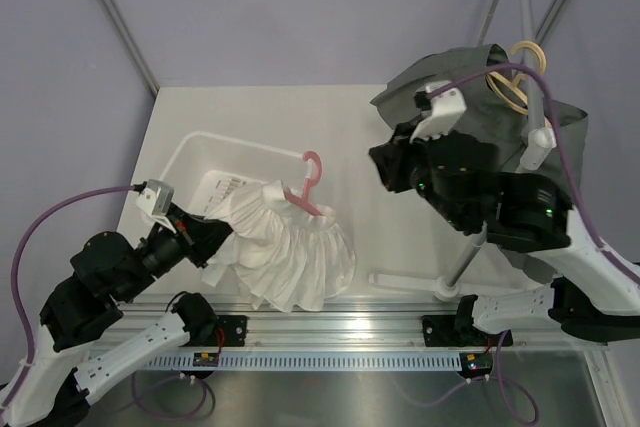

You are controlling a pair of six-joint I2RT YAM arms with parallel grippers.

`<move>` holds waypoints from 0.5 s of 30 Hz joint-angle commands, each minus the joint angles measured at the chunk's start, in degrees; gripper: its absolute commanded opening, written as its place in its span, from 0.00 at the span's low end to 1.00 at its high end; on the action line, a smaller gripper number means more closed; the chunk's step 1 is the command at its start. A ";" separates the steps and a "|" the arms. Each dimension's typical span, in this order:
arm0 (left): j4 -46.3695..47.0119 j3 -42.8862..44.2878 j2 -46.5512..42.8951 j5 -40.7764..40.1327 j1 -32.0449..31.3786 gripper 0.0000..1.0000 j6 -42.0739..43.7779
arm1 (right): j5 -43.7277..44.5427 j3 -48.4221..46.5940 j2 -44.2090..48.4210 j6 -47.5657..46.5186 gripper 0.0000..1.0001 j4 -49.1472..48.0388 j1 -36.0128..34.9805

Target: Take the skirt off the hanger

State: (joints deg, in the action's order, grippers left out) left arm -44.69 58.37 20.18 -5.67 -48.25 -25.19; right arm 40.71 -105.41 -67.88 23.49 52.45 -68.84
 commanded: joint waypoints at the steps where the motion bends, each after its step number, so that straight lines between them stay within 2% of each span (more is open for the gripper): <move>1: 12.25 0.43 0.99 6.80 0.09 0.00 -0.83 | -9.85 3.52 -0.07 2.43 0.36 -3.13 0.11; 7: 18.14 3.59 1.61 15.41 0.09 0.00 0.75 | -13.98 7.30 0.02 6.92 0.58 -5.77 0.11; 8: 18.75 4.29 1.96 17.08 0.09 0.00 1.37 | -14.86 8.10 0.29 8.84 0.64 -6.65 0.11; 11: 21.12 6.40 2.67 23.85 0.09 0.00 3.04 | -14.96 11.09 0.90 15.78 0.72 -8.41 0.02; 13: 23.85 6.76 2.75 29.02 0.09 0.00 3.74 | -15.65 13.19 0.90 18.77 0.73 -9.11 0.02; 15: 23.95 8.07 3.28 30.80 0.09 0.00 4.09 | -18.37 14.96 1.08 19.66 0.74 -11.73 0.11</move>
State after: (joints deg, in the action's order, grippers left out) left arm -30.65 62.54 22.74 16.01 -48.25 -22.87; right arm 26.06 -92.73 -66.87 37.30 46.02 -68.84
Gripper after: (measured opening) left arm 0.020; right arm 0.735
